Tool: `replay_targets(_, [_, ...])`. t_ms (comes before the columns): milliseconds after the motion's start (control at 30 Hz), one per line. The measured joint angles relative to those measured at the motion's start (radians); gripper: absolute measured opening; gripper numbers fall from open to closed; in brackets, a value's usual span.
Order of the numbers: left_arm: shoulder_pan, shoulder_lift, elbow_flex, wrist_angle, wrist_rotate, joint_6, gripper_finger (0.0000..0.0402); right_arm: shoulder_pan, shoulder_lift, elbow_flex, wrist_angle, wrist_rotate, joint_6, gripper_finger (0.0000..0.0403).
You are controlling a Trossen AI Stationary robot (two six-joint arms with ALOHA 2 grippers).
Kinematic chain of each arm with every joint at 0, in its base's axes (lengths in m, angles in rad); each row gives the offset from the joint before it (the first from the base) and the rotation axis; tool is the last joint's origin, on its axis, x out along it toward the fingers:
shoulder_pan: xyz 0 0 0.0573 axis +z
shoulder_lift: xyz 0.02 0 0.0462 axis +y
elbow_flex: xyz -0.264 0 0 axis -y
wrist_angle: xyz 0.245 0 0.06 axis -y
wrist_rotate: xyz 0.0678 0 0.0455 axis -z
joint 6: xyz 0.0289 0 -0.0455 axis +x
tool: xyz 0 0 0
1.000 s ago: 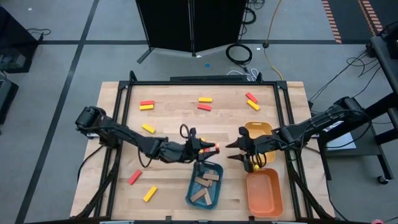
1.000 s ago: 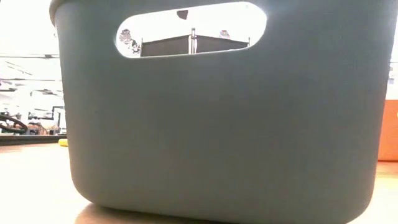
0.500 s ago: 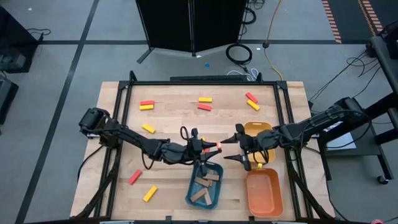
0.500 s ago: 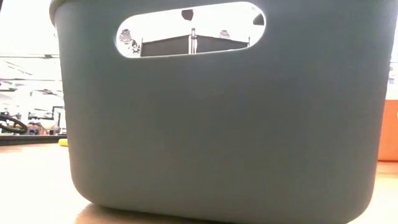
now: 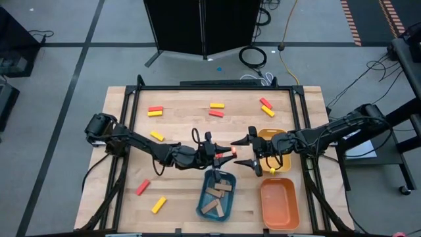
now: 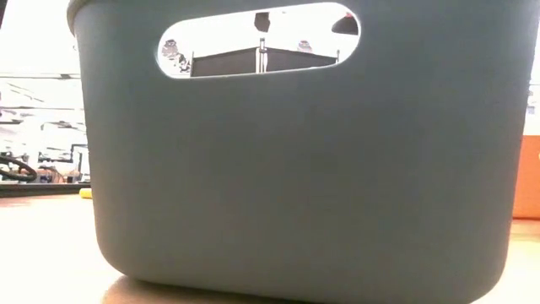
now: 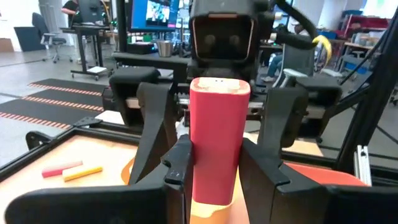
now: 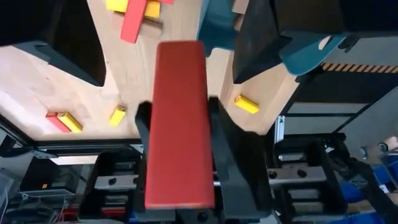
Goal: Sort blocks
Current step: Put the orange block into the orange bin
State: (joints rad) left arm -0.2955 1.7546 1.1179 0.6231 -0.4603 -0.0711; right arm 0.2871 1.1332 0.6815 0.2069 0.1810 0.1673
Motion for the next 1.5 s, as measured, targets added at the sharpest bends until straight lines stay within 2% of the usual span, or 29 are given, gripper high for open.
replay_targets(167, [0.006, 0.000, 0.000, 0.008, 0.000, 0.000, 0.0086, 0.000, 0.000, 0.000, 0.005, 0.000, 0.001, 0.0232])
replay_targets(633, [0.020, -0.001, 0.000, 0.022, 0.018, -0.001, 0.0086, 0.000, 0.000, -0.001, 0.081, 0.002, -0.028, 0.0040])
replay_targets(700, [0.020, -0.002, 0.000, 0.023, 0.018, 0.000, 0.0089, 0.000, 0.000, -0.001, 0.083, 0.002, -0.041, 0.0022])
replay_targets(833, [0.020, -0.002, 0.000, 0.019, 0.018, 0.008, 0.0112, 0.000, 0.000, -0.001, 0.089, 0.002, -0.038, 0.0022])
replay_targets(1133, [0.021, -0.036, 0.001, -0.026, 0.011, 0.102, 0.0208, 0.000, -0.004, -0.001, 0.103, 0.007, -0.024, 0.0022])
replay_targets(1367, [-0.006, -0.155, 0.001, -0.332, -0.001, 0.101, 0.0232, -0.003, -0.036, 0.000, 0.104, 0.061, -0.025, 0.0022])
replay_targets(1500, [-0.037, -0.205, 0.001, -0.470, -0.084, 0.077, 0.0233, -0.014, -0.047, 0.000, 0.074, 0.064, -0.022, 0.0022])
